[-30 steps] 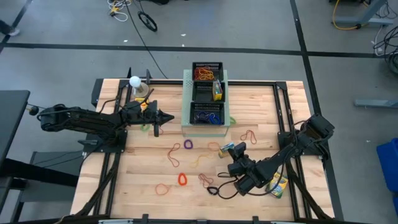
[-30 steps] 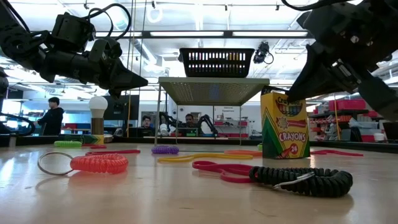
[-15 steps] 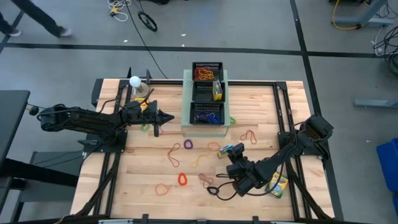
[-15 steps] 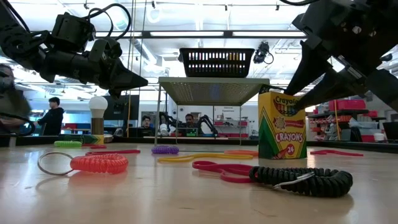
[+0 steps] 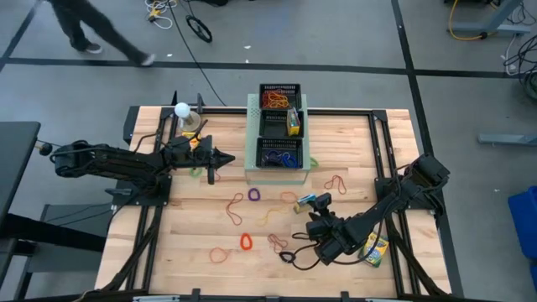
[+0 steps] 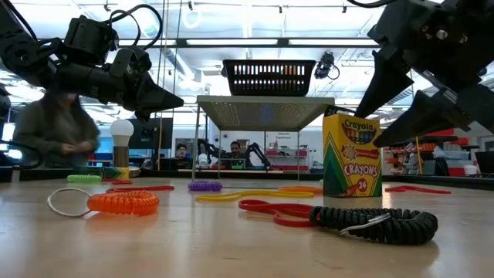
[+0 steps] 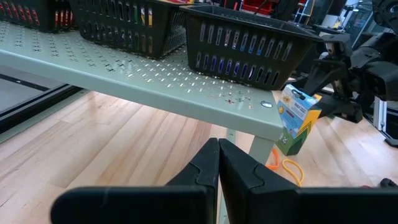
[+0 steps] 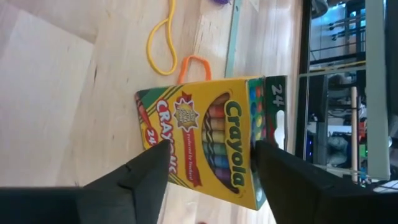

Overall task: Pick & Place Office Desk Supplies
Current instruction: Put the top right yellow crayon box into the middle black bin on the shelf

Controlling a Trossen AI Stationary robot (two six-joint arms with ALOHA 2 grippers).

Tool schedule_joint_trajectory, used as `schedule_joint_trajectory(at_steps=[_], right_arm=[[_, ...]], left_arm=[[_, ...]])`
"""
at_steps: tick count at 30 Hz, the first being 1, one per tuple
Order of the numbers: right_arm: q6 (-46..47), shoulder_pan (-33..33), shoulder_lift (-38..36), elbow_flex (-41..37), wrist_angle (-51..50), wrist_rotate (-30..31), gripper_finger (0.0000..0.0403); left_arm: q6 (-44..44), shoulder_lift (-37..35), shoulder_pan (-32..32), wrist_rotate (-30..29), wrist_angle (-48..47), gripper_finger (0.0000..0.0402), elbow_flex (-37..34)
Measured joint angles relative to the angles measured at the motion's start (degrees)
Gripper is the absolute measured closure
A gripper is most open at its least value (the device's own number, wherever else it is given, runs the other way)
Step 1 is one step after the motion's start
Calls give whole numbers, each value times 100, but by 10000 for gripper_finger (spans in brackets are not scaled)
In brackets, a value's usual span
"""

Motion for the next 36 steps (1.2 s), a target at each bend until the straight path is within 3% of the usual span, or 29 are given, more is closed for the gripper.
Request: schedule_joint_trajectory(at_steps=[25, 36], right_arm=[[-24, 20, -7, 2, -219, 89, 148], [49, 289, -11, 7, -215, 398, 148]], left_arm=[[0, 0, 1, 0, 0, 387, 0], [0, -1, 0, -1, 0, 387, 0]])
